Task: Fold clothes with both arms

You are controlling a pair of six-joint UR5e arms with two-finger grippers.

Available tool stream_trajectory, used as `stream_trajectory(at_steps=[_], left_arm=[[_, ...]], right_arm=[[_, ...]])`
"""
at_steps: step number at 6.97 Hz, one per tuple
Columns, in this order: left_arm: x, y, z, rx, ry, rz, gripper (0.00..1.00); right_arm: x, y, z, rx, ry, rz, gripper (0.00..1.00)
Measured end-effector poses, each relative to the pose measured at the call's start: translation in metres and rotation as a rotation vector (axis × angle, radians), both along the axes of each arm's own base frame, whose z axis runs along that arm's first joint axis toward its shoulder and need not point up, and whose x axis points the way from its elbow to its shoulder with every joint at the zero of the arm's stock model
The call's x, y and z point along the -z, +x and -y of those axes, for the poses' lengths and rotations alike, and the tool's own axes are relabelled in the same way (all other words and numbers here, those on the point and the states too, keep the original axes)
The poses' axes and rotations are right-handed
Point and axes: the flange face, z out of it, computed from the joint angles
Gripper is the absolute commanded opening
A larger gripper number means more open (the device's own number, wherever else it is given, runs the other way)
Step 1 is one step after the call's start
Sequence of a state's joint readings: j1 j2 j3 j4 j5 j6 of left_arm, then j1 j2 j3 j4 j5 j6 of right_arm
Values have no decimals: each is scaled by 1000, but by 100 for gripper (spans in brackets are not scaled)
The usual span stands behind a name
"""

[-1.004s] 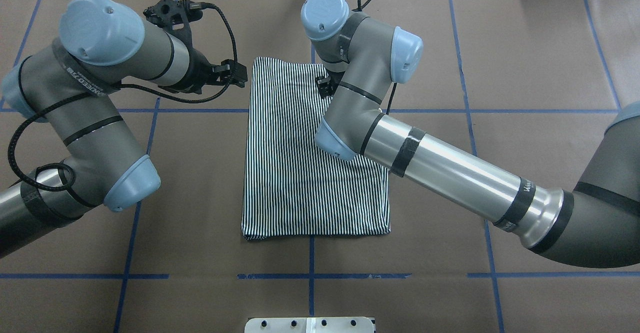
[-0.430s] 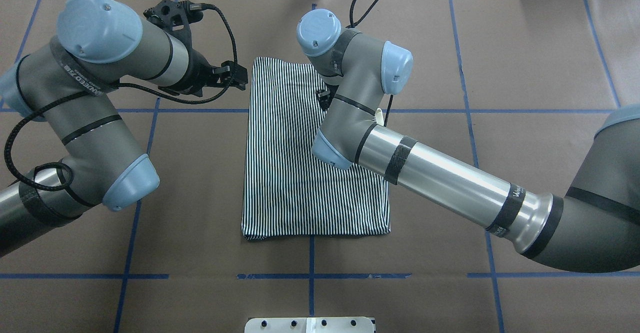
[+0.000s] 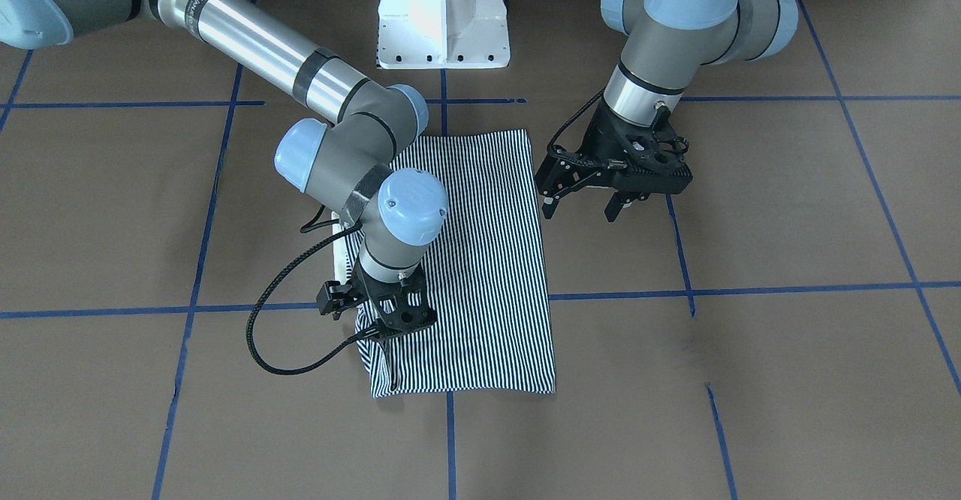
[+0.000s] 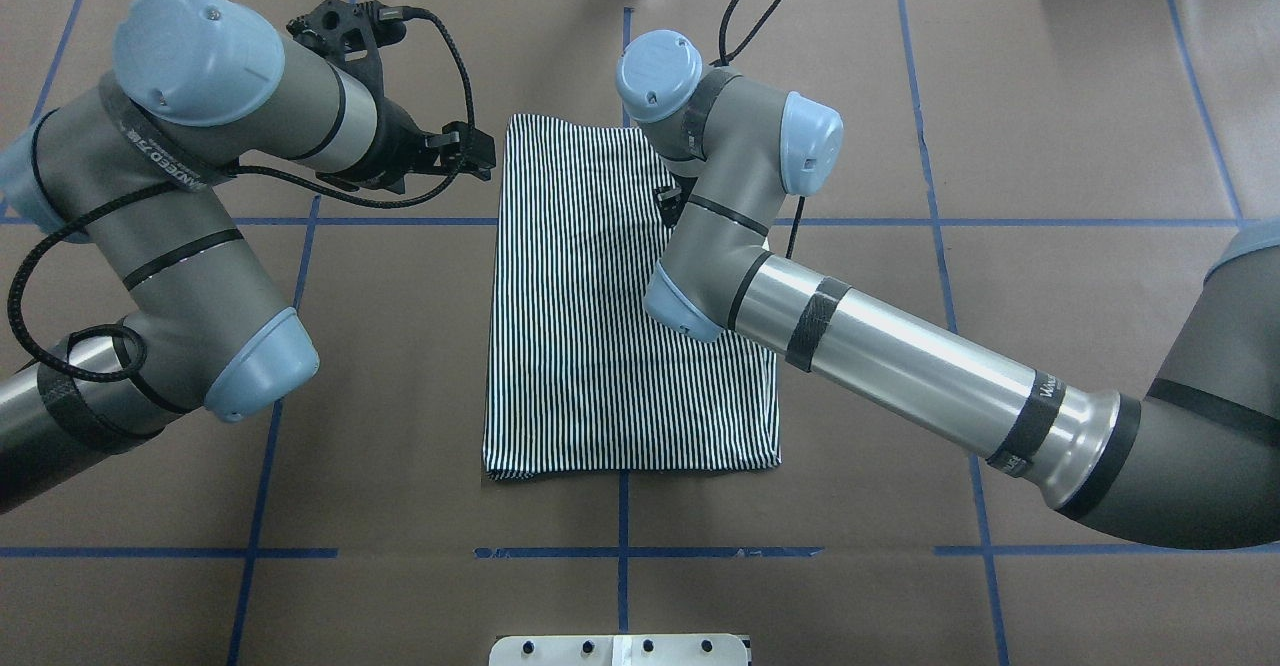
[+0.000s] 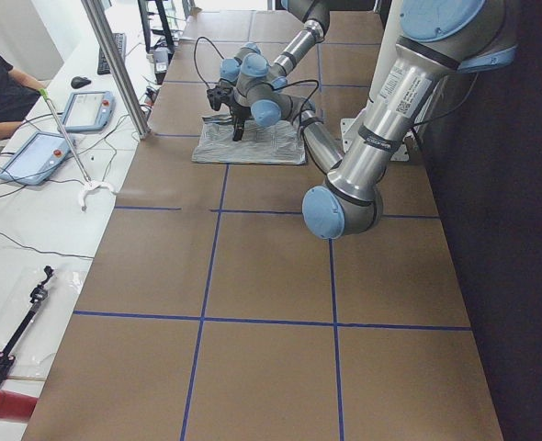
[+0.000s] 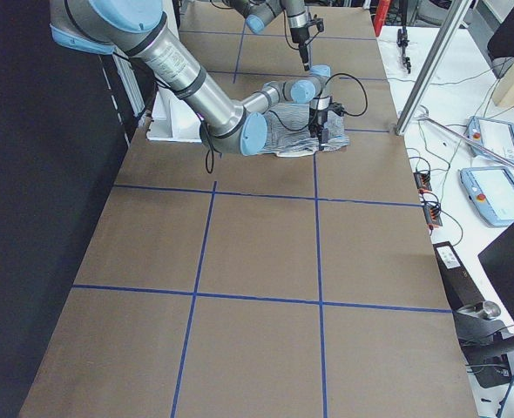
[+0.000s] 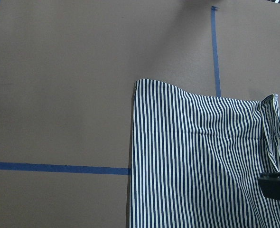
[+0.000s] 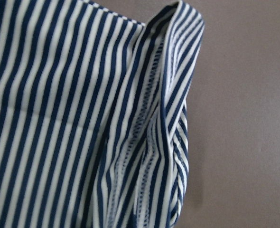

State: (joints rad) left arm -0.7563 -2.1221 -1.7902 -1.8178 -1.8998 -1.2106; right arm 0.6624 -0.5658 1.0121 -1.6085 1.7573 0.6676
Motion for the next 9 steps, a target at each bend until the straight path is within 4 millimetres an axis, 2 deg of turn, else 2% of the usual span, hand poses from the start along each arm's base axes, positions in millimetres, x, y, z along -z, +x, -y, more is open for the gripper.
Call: stream_trajectory(at_steps=[1, 3, 4, 5, 7, 8, 9], left_arm=[[1, 0, 0, 2, 1, -1, 100], [5, -1, -1, 3, 5, -5, 100], [8, -2, -2, 4, 9, -10, 100], [11, -4, -4, 4, 12, -15, 100], [7, 0, -10, -2, -63, -43, 100], [-1, 12, -23, 15, -177, -63, 100], [-12, 35, -46, 53, -294, -45, 100]], right_arm=[[-12, 22, 17, 2, 8, -9, 100], [-75, 104, 59, 33, 42, -35, 100], [-85, 133, 75, 30, 55, -2, 100], [-71, 147, 84, 32, 47, 54, 100], [-30, 159, 78, 36, 9, 141, 100], [-11, 165, 67, 20, -16, 178, 100], [2, 172, 50, -10, -46, 225, 100]])
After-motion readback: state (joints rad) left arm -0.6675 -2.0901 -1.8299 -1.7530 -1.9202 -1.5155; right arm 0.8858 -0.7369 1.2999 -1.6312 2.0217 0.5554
